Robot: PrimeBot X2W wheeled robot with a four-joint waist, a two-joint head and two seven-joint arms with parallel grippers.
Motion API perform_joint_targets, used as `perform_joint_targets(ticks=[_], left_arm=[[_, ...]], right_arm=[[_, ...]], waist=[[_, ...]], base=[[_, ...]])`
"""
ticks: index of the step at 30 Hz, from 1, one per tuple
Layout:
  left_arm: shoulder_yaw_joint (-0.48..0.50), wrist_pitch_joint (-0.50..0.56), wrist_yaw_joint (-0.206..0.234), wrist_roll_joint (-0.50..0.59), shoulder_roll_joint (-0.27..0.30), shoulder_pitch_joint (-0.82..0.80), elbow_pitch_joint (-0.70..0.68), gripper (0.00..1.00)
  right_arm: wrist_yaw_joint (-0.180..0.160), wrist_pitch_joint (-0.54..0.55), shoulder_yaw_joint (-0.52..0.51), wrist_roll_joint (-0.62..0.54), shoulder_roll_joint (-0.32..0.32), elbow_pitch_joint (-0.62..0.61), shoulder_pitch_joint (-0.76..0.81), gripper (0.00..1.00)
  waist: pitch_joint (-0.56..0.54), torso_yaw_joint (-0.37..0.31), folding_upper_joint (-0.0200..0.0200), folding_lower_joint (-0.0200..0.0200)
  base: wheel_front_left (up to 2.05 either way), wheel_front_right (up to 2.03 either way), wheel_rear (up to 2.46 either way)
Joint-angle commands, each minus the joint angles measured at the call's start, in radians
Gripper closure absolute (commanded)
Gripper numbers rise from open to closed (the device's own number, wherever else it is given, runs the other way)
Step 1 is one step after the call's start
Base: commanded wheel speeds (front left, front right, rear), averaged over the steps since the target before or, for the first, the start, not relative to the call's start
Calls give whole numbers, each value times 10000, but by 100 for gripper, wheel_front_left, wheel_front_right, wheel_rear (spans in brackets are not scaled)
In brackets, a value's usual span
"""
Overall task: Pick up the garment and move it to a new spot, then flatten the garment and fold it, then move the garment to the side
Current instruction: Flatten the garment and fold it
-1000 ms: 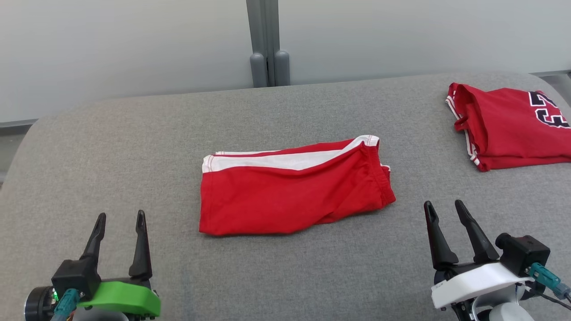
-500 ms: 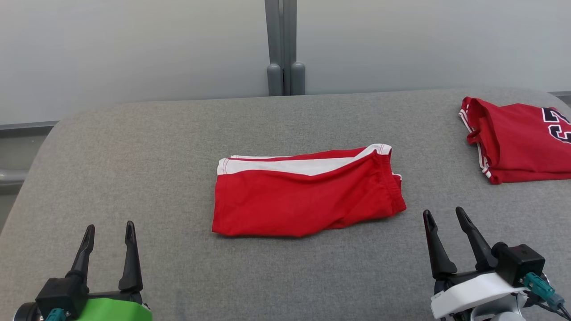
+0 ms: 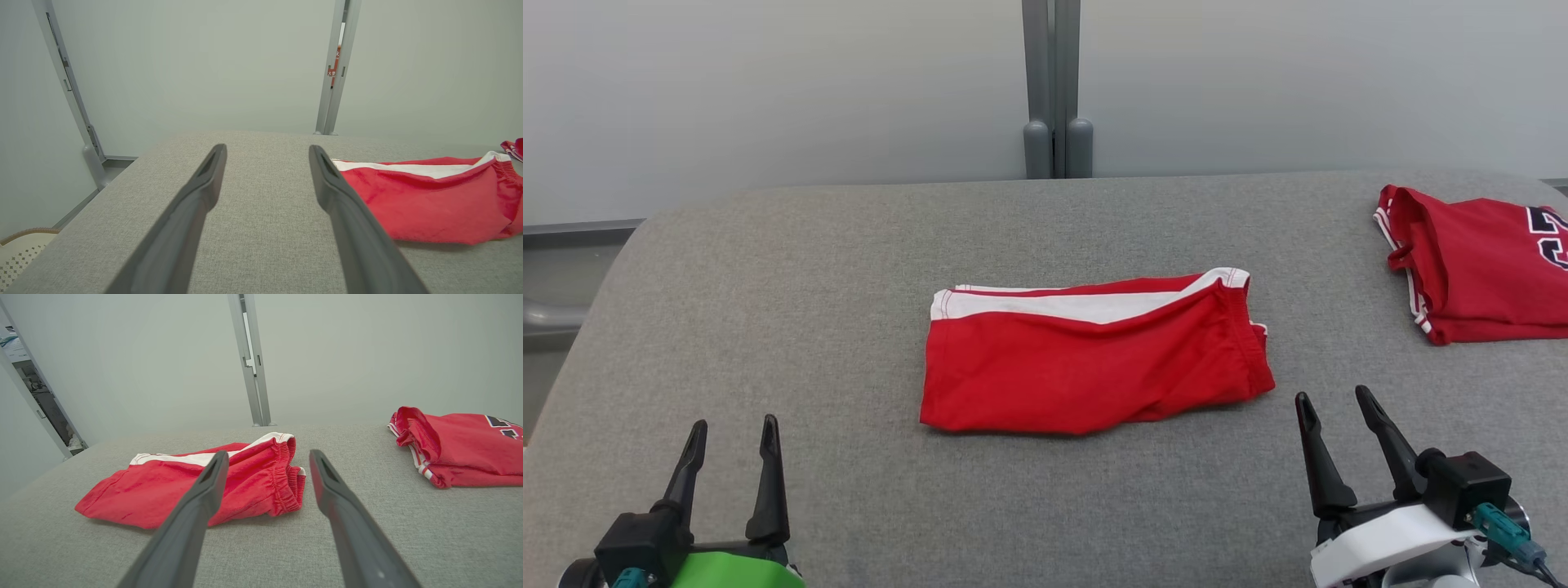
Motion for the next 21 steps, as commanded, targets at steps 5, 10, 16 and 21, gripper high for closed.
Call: perform_joint_targets(ticks=[5, 10, 16, 21], left_arm=[[27, -27, -62, 137, -78, -12, 63, 0], [59, -27, -84, 229, -98, -9, 102, 0], [87, -28, -81, 297, -142, -13, 137, 0], [82, -28, -84, 316, -194, -73, 192, 0]], right_arm=[[-4, -45, -21, -134, -17, 60, -56, 0], [-4, -46, -29, -184, -11, 70, -51, 0], [-4, -46, -48, -217, 18, 156, -28, 0], [-4, -46, 53, -387, -90, 389, -430, 0]], waist=[[1, -10, 0, 1], [-5, -16, 0, 1], [13, -5, 0, 1], [109, 32, 0, 1]], base=[[0, 0, 0], [0, 0, 0], [0, 0, 0], [0, 0, 0]])
